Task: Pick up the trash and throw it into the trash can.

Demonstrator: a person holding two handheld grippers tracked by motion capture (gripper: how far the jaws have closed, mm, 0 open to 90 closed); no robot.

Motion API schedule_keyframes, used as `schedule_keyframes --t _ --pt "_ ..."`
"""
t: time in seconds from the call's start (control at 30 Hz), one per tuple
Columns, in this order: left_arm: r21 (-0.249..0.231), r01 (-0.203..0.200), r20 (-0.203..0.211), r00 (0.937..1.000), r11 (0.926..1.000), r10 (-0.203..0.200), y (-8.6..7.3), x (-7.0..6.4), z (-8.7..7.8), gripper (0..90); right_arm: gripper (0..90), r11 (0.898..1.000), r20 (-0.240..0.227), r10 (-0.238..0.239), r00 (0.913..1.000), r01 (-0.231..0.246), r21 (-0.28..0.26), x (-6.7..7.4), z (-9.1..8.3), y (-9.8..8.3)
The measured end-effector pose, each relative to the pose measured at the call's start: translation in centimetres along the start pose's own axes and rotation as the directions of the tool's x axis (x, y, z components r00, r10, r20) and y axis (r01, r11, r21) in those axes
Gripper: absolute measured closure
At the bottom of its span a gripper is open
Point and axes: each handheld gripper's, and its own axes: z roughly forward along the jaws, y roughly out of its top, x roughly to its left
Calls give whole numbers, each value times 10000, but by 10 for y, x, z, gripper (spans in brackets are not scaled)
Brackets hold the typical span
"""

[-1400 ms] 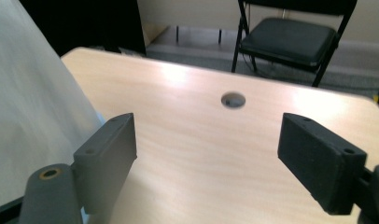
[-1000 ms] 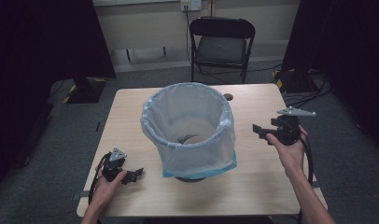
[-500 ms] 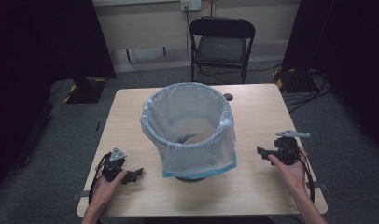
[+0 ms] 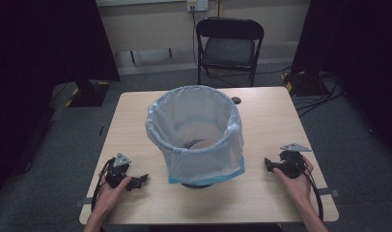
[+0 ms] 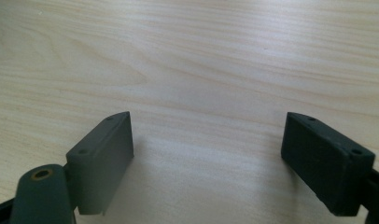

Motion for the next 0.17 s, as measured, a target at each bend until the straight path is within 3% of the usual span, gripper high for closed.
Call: schedule_keyframes --t 0.17 --pt "0 -4 0 10000 10000 4 0 0 0 0 163 10000 6 -3 10000 3 2 0 0 0"
